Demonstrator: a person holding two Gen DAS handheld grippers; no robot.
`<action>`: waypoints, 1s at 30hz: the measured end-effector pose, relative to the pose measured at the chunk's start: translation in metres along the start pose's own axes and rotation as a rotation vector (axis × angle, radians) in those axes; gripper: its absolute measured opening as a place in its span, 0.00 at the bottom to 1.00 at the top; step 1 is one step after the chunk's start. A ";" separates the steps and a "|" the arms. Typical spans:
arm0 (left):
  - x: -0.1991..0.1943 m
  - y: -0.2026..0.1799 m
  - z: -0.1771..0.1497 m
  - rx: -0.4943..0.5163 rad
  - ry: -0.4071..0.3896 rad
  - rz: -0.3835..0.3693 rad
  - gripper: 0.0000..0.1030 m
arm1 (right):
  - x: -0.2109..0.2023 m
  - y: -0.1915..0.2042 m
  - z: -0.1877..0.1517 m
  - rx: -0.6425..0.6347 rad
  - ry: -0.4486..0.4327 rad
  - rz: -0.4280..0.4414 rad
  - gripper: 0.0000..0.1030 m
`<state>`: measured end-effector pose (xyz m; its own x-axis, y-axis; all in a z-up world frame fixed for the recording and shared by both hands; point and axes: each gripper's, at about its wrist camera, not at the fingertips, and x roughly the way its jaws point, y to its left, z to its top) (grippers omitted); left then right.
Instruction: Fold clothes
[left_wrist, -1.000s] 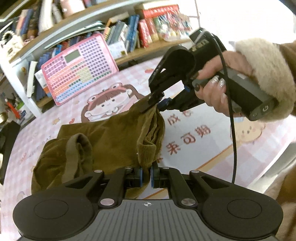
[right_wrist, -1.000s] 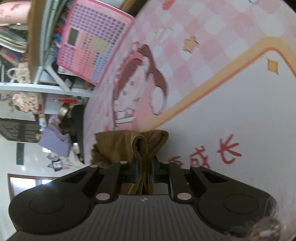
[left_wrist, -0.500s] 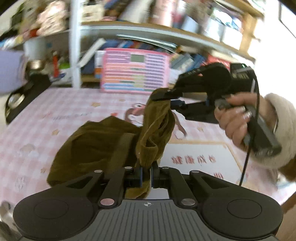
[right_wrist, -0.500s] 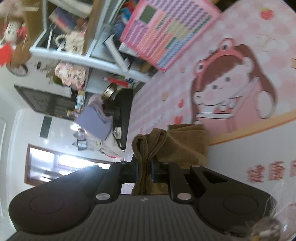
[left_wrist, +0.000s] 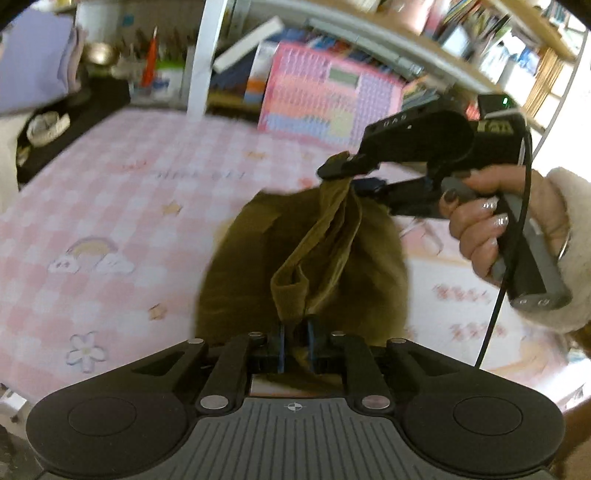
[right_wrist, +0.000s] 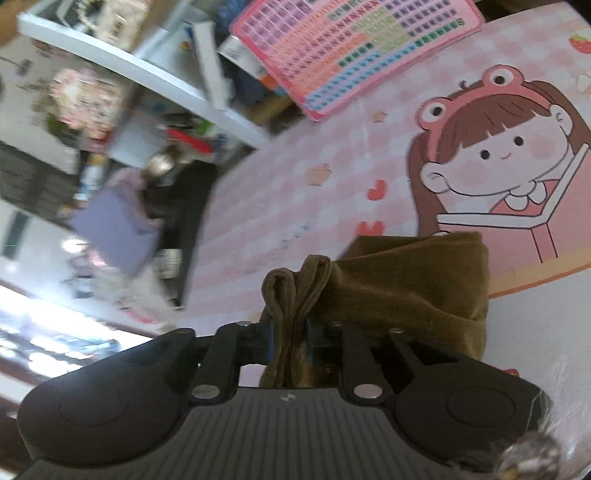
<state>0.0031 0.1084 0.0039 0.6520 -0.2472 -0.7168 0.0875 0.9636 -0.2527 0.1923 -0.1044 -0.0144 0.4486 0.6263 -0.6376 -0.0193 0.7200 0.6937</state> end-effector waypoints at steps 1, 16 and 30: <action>0.003 0.010 -0.001 0.004 0.022 -0.004 0.13 | 0.008 0.001 -0.003 -0.001 -0.007 -0.029 0.26; 0.025 0.053 0.057 0.167 -0.006 -0.253 0.52 | -0.053 0.001 -0.075 -0.060 -0.108 -0.068 0.47; 0.061 0.024 0.066 0.182 0.019 -0.306 0.07 | -0.071 -0.013 -0.144 -0.102 -0.118 -0.359 0.67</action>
<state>0.0951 0.1233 -0.0030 0.5609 -0.5275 -0.6380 0.4106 0.8465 -0.3389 0.0324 -0.1151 -0.0261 0.5423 0.2945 -0.7869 0.0715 0.9170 0.3924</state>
